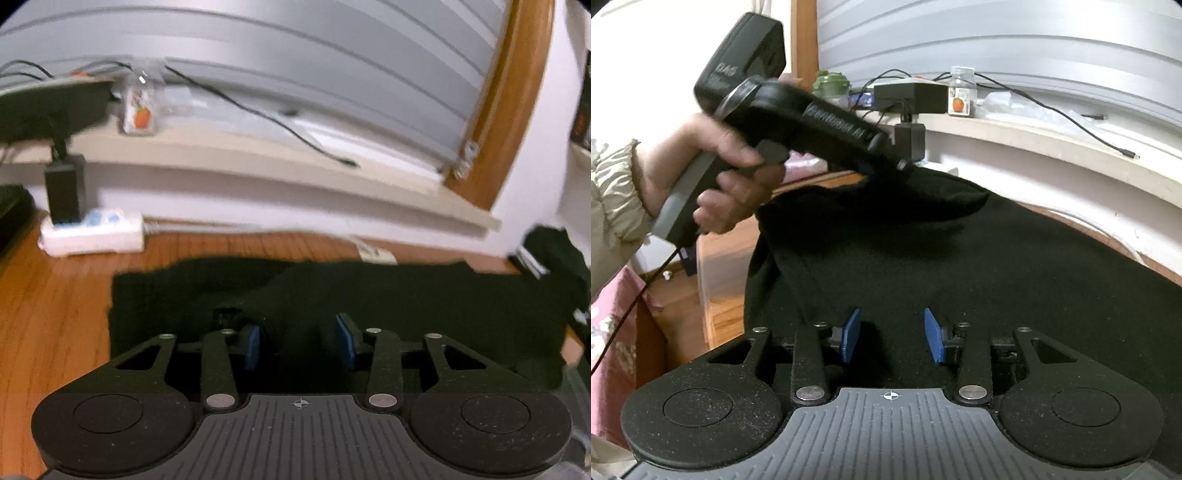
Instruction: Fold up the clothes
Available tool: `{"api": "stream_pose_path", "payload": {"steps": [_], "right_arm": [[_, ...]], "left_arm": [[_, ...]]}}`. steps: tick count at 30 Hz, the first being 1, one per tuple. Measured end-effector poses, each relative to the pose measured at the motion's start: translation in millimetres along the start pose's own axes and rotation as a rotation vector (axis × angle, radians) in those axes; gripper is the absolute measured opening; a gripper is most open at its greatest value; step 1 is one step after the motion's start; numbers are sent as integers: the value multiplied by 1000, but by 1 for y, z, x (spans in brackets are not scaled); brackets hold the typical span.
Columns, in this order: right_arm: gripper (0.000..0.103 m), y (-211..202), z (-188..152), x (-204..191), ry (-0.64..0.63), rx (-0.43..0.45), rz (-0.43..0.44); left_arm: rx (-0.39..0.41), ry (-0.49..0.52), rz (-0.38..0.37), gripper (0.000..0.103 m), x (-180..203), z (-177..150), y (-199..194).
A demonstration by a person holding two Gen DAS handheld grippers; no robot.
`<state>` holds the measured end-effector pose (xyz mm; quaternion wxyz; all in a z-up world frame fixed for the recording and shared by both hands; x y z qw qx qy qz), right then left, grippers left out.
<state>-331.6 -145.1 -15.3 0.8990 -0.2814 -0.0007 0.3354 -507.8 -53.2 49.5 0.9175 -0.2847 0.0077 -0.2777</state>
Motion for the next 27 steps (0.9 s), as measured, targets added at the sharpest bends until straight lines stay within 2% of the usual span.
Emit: {"api": "stream_pose_path", "payload": {"steps": [1,2,3,4,6,7,8,9,10,11,12,13,16,18,19,22,25,27], "right_arm": [[40,0,0,0,0,0,0],[40,-1,-1,0,-1,1,0],[40,-1,-1,0,-2,3,1],[40,-1,-2,-1,-2,4,1],[40,-2,-2,-1,-4,5,2],[40,-2,-3,-1,-4,6,3],[41,-2,-3,-1,-5,6,4],[41,-2,-3,-1,-7,6,5],[41,-1,-3,-2,-9,1,3],[41,0,-2,-1,-8,3,4],[41,0,-2,-1,-6,4,4],[41,0,-1,-1,-5,6,5],[42,-5,0,0,5,24,1],[42,-9,2,0,12,38,-5],[42,-13,3,2,28,45,-4],[42,-41,8,12,57,85,-13],[42,-81,8,42,90,118,-62],[41,-112,1,71,108,131,-129]], "left_arm": [[16,-16,10,31,-4,4,1],[32,-31,19,2,-7,7,1],[52,-33,22,3,-9,10,0],[83,4,73,3,-9,14,-6],[154,102,211,3,-7,22,-23],[189,151,280,9,-6,26,-31],[149,174,326,22,-9,26,-29],[85,188,368,28,-16,24,-23],[20,202,411,30,-24,20,-16],[-9,210,457,30,-30,18,-14],[-17,207,476,30,-35,17,-14],[-22,200,487,35,-40,17,-14],[-6,168,500,51,-43,17,-16],[10,164,476,52,-37,19,-17],[15,170,460,56,-32,20,-16],[26,202,395,70,-4,25,-2],[37,234,329,73,24,30,13],[42,251,278,76,44,33,26]]}}
Point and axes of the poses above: each gripper's, at about its wrist camera, not at the fingertips, and y roughly the way its jaws point, x to its right, z to its top, the point moved 6 cm from there along y, roughly the way its jaws point, and after that the axes turned 10 degrees about y, right-handed, at the moved point
